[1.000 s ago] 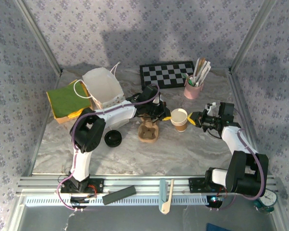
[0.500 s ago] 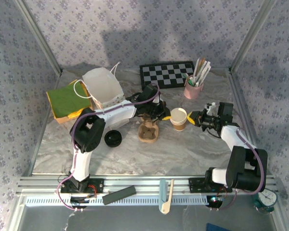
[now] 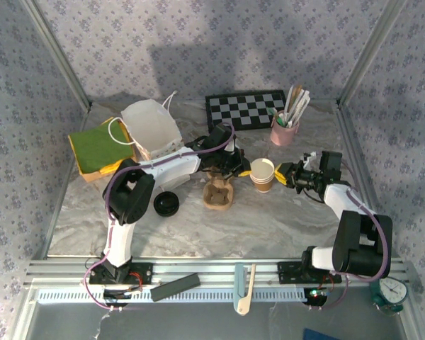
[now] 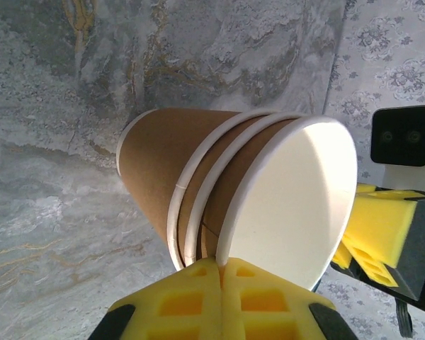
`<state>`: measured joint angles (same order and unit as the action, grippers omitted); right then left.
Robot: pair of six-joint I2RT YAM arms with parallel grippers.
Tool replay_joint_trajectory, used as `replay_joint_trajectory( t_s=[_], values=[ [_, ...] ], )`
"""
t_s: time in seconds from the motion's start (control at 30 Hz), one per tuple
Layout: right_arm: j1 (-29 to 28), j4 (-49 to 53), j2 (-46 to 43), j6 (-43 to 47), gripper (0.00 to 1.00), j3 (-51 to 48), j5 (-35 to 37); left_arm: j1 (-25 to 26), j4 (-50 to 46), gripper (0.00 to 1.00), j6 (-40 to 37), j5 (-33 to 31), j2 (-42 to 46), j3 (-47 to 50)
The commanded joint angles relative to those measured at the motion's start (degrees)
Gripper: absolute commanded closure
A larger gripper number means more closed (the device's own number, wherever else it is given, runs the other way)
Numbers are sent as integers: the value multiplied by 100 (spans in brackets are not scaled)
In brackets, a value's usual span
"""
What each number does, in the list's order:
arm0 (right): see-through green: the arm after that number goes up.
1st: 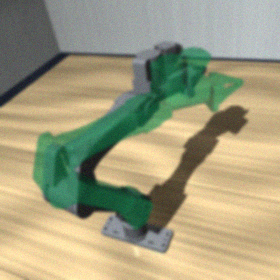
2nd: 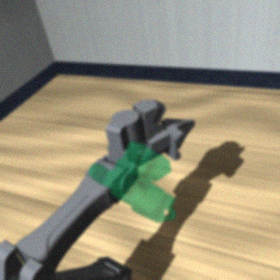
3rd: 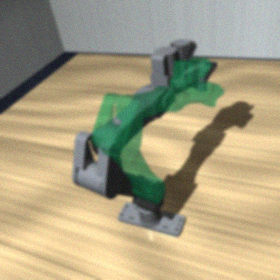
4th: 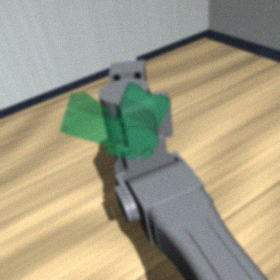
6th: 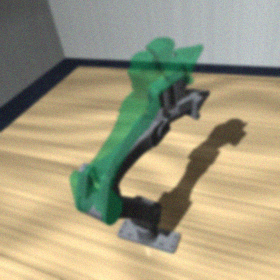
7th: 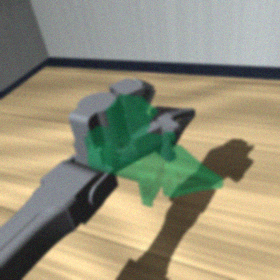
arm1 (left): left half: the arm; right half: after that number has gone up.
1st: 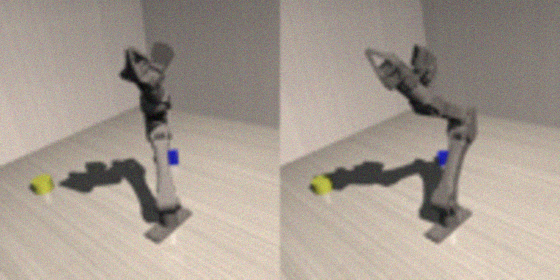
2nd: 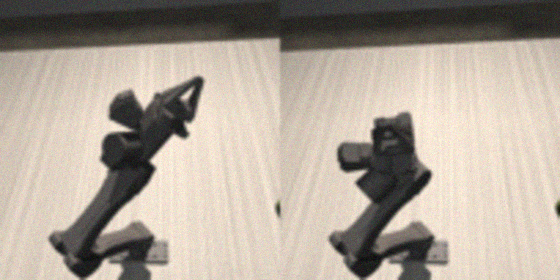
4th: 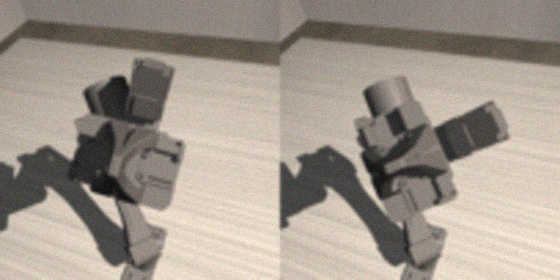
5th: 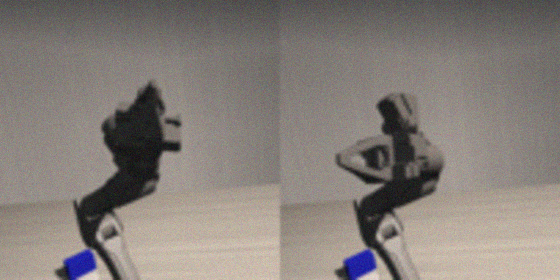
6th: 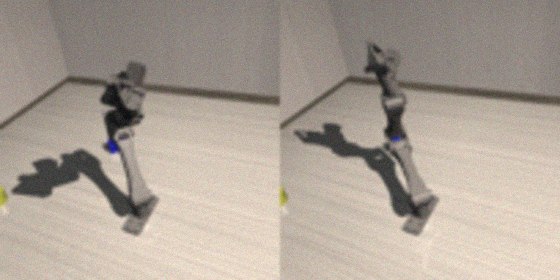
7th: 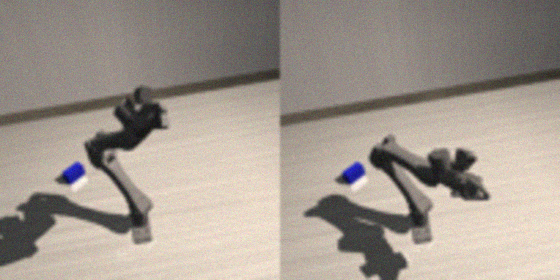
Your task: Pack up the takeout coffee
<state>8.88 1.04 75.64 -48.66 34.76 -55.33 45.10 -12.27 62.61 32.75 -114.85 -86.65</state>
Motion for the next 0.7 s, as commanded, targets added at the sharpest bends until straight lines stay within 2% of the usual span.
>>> replay_joint_trajectory(
  t_s=[0.0, 0.1, 0.2, 0.3, 0.47, 0.57, 0.6, 0.67],
  values=[
    [-73, 81, 64, -24, 81, -49, -193, 114, 173, 100, -76, 313, 48, -290],
    [-73, 120, 64, -12, 78, -40, -172, 117, 164, 100, -87, 313, 50, -292],
    [-40, 446, -7, 167, 83, 35, -66, 115, 138, 100, -95, 314, 50, -300],
    [125, 955, -181, 502, 83, 150, 38, 96, 102, 100, -117, 268, 85, -265],
    [478, 990, -385, 469, 84, 114, -74, 53, 101, 100, -118, 236, 112, -186],
    [485, 782, -437, 329, 93, 31, -133, 54, 102, 100, -118, 241, 111, -194],
    [485, 738, -436, 311, 100, 16, -154, 54, 106, 100, -117, 249, 102, -191],
    [470, 630, -446, 251, 100, -9, -218, 53, 106, 100, -126, 258, 92, -207]
  ],
)
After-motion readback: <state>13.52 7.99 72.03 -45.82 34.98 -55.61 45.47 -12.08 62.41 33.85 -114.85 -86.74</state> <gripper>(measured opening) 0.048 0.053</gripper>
